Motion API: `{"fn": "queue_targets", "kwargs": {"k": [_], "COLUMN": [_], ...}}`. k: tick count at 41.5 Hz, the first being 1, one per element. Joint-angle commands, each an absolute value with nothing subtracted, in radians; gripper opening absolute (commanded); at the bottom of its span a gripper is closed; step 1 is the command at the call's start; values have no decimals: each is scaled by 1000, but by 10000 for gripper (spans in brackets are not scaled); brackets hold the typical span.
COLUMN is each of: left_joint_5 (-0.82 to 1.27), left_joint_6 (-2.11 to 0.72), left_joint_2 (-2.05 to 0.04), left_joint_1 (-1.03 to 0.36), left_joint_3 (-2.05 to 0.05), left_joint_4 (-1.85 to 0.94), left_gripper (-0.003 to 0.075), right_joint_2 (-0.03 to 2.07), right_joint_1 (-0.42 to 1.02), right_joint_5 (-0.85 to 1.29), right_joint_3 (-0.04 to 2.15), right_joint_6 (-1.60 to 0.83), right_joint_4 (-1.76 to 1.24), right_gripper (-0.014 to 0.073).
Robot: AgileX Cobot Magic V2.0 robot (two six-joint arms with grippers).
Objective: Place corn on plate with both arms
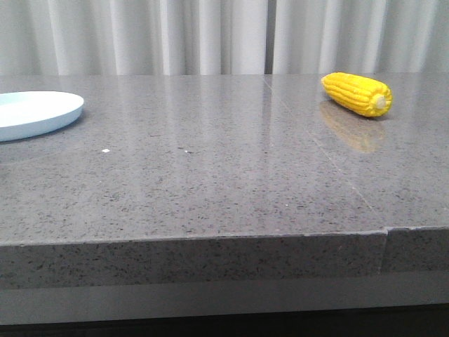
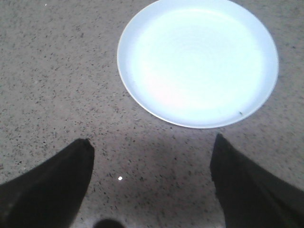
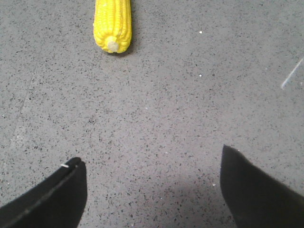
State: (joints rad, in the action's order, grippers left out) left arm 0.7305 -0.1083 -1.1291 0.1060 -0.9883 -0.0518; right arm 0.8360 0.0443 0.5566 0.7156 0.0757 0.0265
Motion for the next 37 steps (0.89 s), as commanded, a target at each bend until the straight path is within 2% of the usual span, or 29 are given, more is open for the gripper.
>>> {"fn": "queue_targets", "kwargs": {"k": [1, 8, 13, 26, 37], "left_joint_5": [690, 728, 729, 727, 732], "left_joint_6": [-145, -365, -435, -437, -437], "left_joint_2": [-1199, -1356, -1453, -1662, -1749], "left_joint_1": [163, 253, 262, 259, 259], "left_joint_3": [-1068, -1148, -1201, -1338, -1398], "left_joint_4": [-122, -401, -506, -520, -522], "left_gripper": [502, 502, 502, 502, 491], "right_joint_2": [834, 834, 834, 834, 834], "right_joint_1": [42, 42, 42, 42, 42], "right_joint_5": [497, 497, 497, 497, 497], "right_joint_3": [750, 750, 750, 750, 750], "right_joint_6": [68, 68, 68, 68, 68], "right_joint_4": [38, 38, 38, 38, 38], "right_gripper": [602, 602, 602, 602, 602]}}
